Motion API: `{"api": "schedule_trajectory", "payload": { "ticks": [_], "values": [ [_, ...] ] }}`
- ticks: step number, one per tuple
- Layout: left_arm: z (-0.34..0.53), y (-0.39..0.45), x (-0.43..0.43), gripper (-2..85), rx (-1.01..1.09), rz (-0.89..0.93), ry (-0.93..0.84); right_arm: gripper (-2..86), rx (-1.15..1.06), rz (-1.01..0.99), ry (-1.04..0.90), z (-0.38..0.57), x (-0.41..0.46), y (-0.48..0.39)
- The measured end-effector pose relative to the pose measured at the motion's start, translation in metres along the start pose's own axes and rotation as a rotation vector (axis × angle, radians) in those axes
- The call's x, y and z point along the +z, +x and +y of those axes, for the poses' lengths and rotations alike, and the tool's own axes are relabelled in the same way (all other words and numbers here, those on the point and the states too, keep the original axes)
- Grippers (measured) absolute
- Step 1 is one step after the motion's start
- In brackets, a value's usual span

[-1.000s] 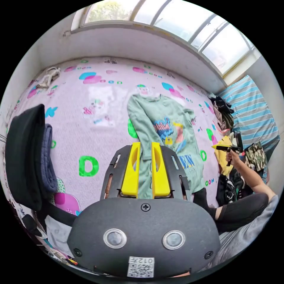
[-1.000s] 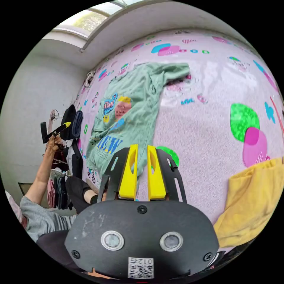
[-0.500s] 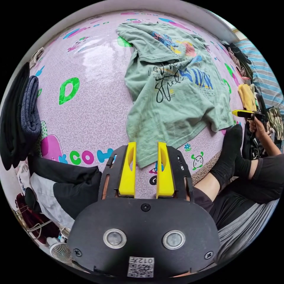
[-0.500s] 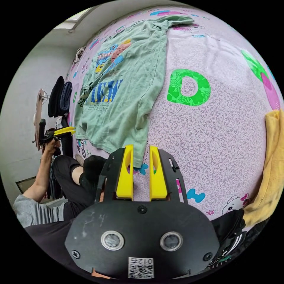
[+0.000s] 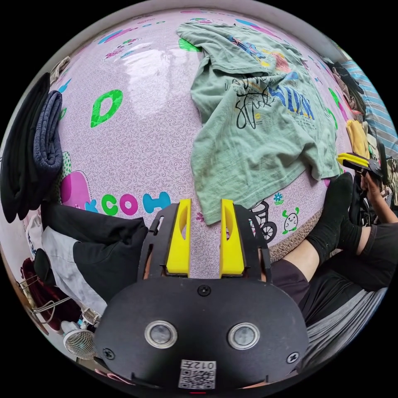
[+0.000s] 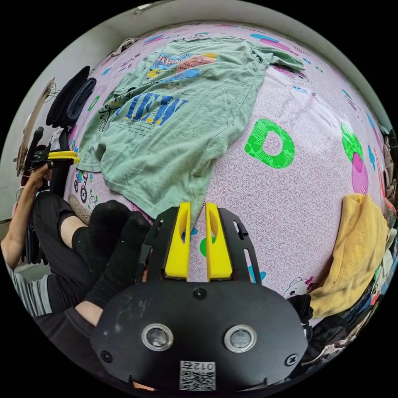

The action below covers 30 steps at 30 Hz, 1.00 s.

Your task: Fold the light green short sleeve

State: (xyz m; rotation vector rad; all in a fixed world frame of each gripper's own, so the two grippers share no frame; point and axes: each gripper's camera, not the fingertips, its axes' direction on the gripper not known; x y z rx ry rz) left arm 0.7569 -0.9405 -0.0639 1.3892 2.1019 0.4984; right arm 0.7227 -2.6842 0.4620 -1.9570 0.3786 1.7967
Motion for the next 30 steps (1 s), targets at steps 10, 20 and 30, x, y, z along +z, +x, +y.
{"api": "schedule_trajectory", "payload": {
  "ticks": [10, 20, 30],
  "values": [
    [0.02, -0.005, -0.009, 5.2, 0.01, 0.008, 0.071, -0.8, -0.098, 0.1, 0.05, 0.039, -0.001, -0.082],
    [0.07, -0.048, -0.003, 1.0, 0.016, 0.226, 0.179, -0.8, -0.109, -0.078, 0.058, 0.069, -0.036, -0.154],
    [0.139, -0.085, 0.002, 0.7, 0.009, 0.416, 0.199, -0.7, 0.062, -0.276, 0.068, 0.098, -0.1, -0.251]
  ]
}}
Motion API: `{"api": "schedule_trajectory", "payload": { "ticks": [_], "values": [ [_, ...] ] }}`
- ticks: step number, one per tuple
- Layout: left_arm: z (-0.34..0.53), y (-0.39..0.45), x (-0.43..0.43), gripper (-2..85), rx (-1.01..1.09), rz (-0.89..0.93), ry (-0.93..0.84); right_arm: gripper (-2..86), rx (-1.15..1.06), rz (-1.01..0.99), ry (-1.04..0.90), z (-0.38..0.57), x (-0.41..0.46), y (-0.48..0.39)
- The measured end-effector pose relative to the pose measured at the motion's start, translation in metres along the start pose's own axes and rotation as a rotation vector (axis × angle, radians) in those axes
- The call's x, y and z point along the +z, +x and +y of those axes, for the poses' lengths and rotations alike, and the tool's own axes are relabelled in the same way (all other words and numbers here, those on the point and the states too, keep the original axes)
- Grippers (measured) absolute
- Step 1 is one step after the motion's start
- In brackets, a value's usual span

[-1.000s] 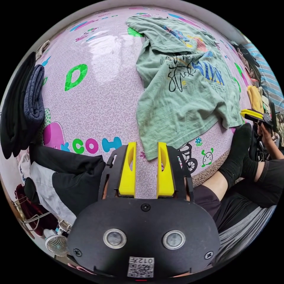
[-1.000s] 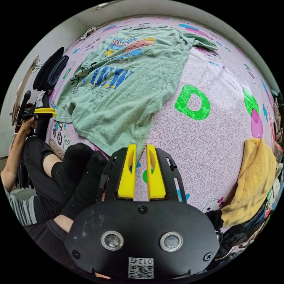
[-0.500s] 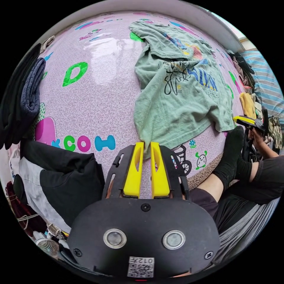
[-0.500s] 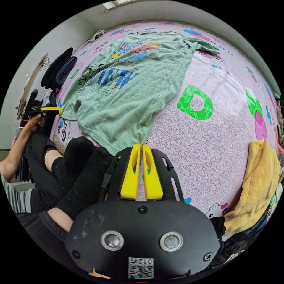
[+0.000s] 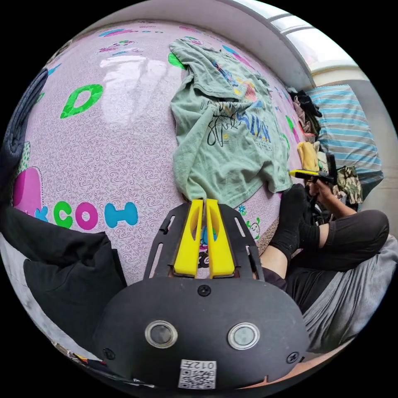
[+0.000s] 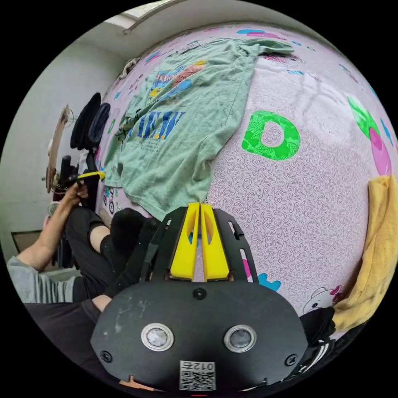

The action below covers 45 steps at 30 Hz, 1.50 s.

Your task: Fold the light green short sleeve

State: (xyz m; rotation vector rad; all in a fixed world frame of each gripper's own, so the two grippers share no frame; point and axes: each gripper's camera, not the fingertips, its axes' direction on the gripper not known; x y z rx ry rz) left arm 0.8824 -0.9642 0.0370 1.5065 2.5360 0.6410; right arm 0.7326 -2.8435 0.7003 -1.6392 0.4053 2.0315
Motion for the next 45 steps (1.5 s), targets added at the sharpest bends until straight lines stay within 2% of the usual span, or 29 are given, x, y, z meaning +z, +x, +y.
{"api": "schedule_trajectory", "payload": {
  "ticks": [2, 5, 9, 13, 16, 20, 24, 26, 32, 37, 40, 45],
  "values": [
    [0.021, -0.014, -0.019, 0.7, -0.055, 0.115, 0.103, -0.7, 0.162, -0.254, 0.124, 0.011, -0.038, 0.003],
    [0.065, -0.039, -0.059, 0.8, -0.155, 0.305, 0.335, -0.8, 0.24, -0.49, 0.282, 0.027, -0.093, -0.014],
    [0.124, -0.059, -0.114, 0.9, -0.214, 0.558, 0.632, -0.8, 0.179, -0.673, 0.419, 0.042, -0.169, -0.069],
    [0.153, -0.04, -0.166, 0.9, -0.123, 0.679, 0.812, -0.8, 0.107, -0.955, 0.661, 0.067, -0.266, -0.146],
    [0.167, -0.008, -0.217, 0.9, -0.013, 0.716, 0.923, -0.9, 0.0, -1.001, 0.771, 0.081, -0.348, -0.23],
    [0.205, 0.057, -0.296, 0.9, 0.214, 0.724, 1.099, -0.9, -0.241, -0.935, 0.904, 0.128, -0.472, -0.387],
    [0.275, 0.112, -0.351, 1.1, 0.386, 0.712, 1.272, -0.9, -0.352, -0.924, 1.039, 0.192, -0.538, -0.493],
    [0.303, 0.129, -0.364, 1.2, 0.411, 0.691, 1.292, -0.9, -0.404, -0.896, 1.078, 0.23, -0.556, -0.554],
    [0.378, 0.172, -0.38, 1.1, 0.442, 0.555, 1.311, -0.9, -0.409, -0.842, 1.118, 0.289, -0.539, -0.662],
    [0.388, 0.185, -0.37, 1.1, 0.447, 0.506, 1.296, -0.9, -0.327, -0.824, 1.091, 0.269, -0.48, -0.7],
    [0.359, 0.172, -0.347, 1.1, 0.344, 0.45, 1.219, -0.9, -0.212, -0.79, 0.996, 0.217, -0.414, -0.703],
    [0.265, 0.11, -0.276, 1.2, 0.013, 0.381, 1.053, -0.9, 0.041, -0.779, 0.843, 0.111, -0.291, -0.68]
  ]
}}
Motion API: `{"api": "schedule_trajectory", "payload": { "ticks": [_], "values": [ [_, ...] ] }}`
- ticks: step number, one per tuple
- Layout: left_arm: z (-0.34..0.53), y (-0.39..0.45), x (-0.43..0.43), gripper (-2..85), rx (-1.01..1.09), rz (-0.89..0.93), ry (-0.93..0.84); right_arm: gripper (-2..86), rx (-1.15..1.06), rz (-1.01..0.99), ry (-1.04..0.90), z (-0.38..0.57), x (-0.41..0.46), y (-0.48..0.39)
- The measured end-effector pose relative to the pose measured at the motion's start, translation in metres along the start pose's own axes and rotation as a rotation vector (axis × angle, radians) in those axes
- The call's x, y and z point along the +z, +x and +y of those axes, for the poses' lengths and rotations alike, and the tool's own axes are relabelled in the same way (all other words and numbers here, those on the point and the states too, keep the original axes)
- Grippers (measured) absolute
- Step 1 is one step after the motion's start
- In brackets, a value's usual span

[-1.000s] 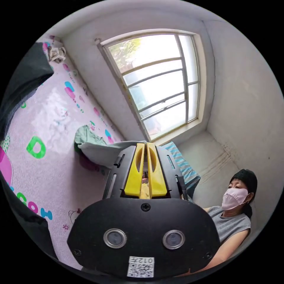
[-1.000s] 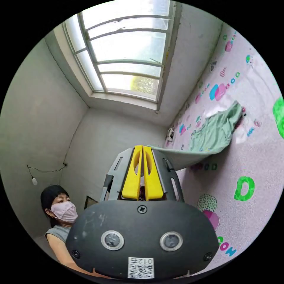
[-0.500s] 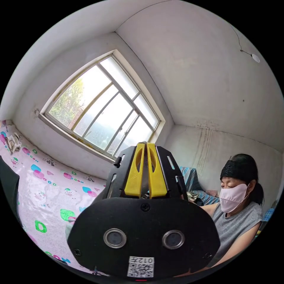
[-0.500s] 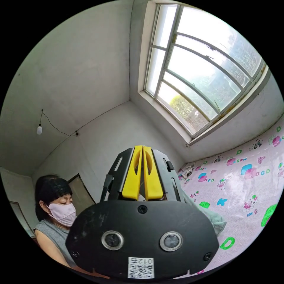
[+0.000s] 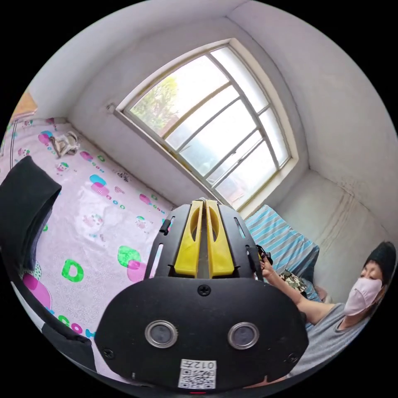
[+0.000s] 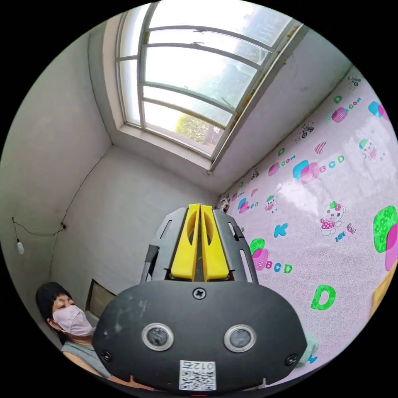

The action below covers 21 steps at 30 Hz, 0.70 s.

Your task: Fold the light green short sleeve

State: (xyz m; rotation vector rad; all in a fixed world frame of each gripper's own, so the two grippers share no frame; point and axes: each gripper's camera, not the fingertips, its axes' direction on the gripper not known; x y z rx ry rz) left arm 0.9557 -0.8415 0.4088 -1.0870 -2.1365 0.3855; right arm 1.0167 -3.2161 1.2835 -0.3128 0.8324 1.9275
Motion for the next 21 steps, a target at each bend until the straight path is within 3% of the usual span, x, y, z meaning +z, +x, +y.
{"api": "schedule_trajectory", "payload": {
  "ticks": [4, 11, 14, 18, 21],
  "values": [
    [-0.035, -0.018, 0.051, 1.3, -0.055, -0.073, -0.007, -0.9, 0.011, 0.069, 0.025, -0.051, 0.087, 0.006],
    [-0.179, 0.098, 0.072, 1.3, 0.247, -0.059, 0.129, -0.9, -0.384, 0.109, 0.13, -0.18, 0.145, -0.2],
    [-0.211, 0.132, 0.067, 1.3, 0.326, -0.051, 0.149, -0.9, -0.454, 0.088, 0.138, -0.197, 0.146, -0.235],
    [-0.211, 0.127, 0.08, 1.3, 0.351, -0.044, 0.087, -0.8, -0.472, 0.153, 0.07, -0.196, 0.15, -0.207],
    [-0.183, 0.08, 0.106, 1.3, 0.259, -0.041, -0.035, -0.8, -0.371, 0.192, -0.023, -0.181, 0.151, -0.114]
  ]
}}
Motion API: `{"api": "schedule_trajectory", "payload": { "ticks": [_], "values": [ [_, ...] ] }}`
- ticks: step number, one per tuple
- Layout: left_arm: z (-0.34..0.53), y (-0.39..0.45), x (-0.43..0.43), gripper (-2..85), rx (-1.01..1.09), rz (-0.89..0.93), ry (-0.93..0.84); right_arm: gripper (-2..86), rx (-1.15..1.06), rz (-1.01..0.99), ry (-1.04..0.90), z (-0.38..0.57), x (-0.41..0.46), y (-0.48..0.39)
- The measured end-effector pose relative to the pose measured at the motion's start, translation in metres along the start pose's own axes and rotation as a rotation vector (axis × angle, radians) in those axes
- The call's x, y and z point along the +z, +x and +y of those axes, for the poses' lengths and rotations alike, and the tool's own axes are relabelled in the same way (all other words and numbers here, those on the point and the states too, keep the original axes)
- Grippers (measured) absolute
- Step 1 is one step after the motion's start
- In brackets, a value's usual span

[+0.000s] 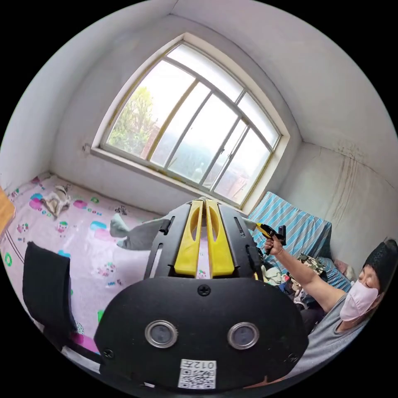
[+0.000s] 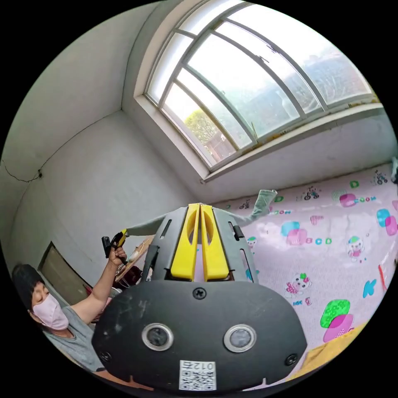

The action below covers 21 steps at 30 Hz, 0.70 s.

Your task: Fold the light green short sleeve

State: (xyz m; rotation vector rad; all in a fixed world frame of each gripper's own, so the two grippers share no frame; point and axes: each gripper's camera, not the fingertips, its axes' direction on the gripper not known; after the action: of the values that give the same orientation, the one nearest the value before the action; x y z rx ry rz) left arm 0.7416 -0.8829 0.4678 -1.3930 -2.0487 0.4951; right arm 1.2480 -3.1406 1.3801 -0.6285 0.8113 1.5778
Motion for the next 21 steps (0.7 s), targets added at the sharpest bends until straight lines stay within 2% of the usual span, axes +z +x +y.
{"api": "schedule_trajectory", "payload": {
  "ticks": [4, 8, 12, 16, 18, 21],
  "values": [
    [0.081, -0.066, 0.05, 1.3, -0.143, -0.065, -0.211, -0.8, 0.202, 0.026, -0.191, 0.109, 0.035, 0.149],
    [0.197, -0.158, 0.112, 1.2, -0.416, -0.12, -0.456, -0.8, 0.441, 0.048, -0.259, 0.217, 0.048, 0.289],
    [0.282, -0.212, 0.16, 1.1, -0.617, -0.183, -0.664, -0.8, 0.555, 0.113, -0.358, 0.269, 0.048, 0.363],
    [0.296, -0.231, 0.195, 1.0, -0.631, -0.204, -0.851, -0.8, 0.578, 0.178, -0.488, 0.275, 0.033, 0.408],
    [0.288, -0.233, 0.219, 0.9, -0.54, -0.241, -1.014, -0.8, 0.576, 0.197, -0.523, 0.268, 0.019, 0.422],
    [0.271, -0.233, 0.242, 0.9, -0.441, -0.253, -1.15, -0.8, 0.575, 0.23, -0.602, 0.255, -0.005, 0.446]
  ]
}}
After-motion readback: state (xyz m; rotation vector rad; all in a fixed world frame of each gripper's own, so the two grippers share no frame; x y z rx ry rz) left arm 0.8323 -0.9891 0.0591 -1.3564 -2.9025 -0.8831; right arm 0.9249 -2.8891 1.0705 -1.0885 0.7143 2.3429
